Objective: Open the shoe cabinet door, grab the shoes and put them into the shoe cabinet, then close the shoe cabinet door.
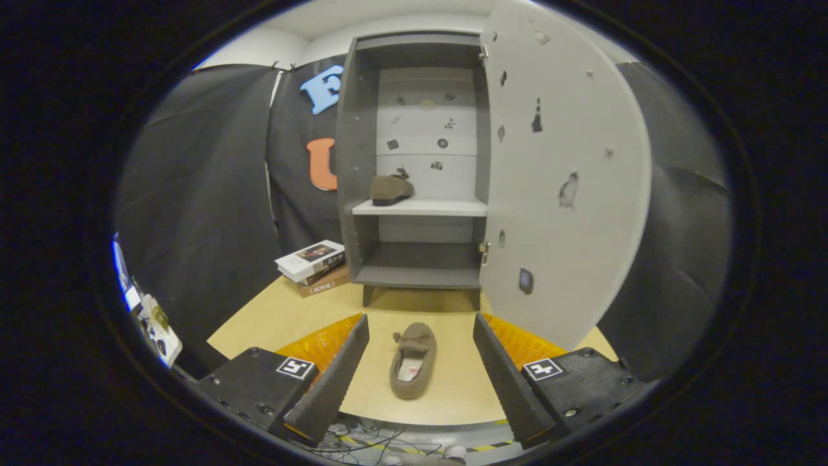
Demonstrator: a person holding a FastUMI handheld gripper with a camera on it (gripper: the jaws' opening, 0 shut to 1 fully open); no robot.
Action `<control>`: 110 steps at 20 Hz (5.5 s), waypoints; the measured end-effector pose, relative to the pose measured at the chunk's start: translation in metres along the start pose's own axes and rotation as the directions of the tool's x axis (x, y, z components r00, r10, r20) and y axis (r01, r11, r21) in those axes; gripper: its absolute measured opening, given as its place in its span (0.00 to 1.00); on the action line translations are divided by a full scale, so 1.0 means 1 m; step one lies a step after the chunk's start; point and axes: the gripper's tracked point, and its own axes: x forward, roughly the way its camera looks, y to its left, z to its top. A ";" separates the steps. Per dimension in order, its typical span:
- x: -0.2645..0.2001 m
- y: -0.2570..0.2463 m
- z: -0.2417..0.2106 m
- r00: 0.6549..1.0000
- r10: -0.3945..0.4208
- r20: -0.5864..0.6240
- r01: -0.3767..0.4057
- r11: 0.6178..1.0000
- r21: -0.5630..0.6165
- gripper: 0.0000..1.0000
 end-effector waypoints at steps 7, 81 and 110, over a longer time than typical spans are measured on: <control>0.105 0.042 -0.081 0.985 0.109 -0.134 -0.101 0.993 0.066 1.00; 0.390 -0.036 0.349 0.998 -0.039 0.055 0.042 0.997 -0.057 0.06; 0.328 -0.042 0.319 0.997 -0.067 -0.026 0.066 0.997 -0.040 0.84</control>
